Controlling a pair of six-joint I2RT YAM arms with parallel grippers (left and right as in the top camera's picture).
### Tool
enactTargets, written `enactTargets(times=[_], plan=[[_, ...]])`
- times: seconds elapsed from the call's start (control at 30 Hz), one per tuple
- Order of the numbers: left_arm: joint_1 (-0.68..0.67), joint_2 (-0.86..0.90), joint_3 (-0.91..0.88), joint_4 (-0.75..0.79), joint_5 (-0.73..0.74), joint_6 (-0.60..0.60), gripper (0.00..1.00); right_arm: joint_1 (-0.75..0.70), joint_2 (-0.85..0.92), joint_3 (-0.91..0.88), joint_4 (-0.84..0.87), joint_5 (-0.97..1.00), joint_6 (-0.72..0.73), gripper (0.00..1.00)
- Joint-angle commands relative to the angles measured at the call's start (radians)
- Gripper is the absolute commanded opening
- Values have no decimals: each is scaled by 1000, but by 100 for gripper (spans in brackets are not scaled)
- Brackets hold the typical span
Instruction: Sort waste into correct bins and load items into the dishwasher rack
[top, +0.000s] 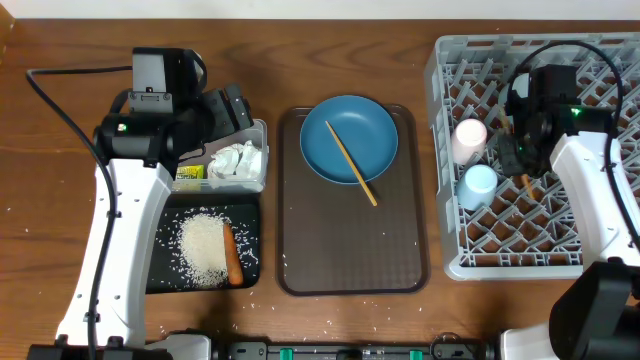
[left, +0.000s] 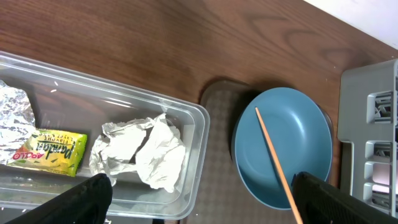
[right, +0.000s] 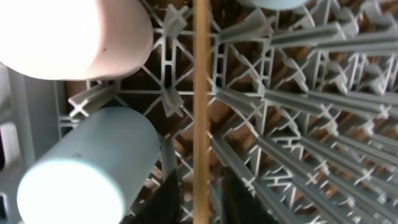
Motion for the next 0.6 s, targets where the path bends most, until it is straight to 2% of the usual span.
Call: enactTargets(times=[0.0, 0.13, 0.37, 0.57], plan=[[4, -14, 3, 0, -9, 0, 95, -10, 10, 0, 0, 0, -9, 34], [4, -14, 3, 0, -10, 0, 95, -10, 10, 0, 0, -1, -8, 44], [4, -14, 3, 0, -9, 0, 95, -10, 10, 0, -3, -95, -3, 47], [4, -14, 3, 0, -9, -1, 95, -10, 10, 0, 2, -359, 21, 49]])
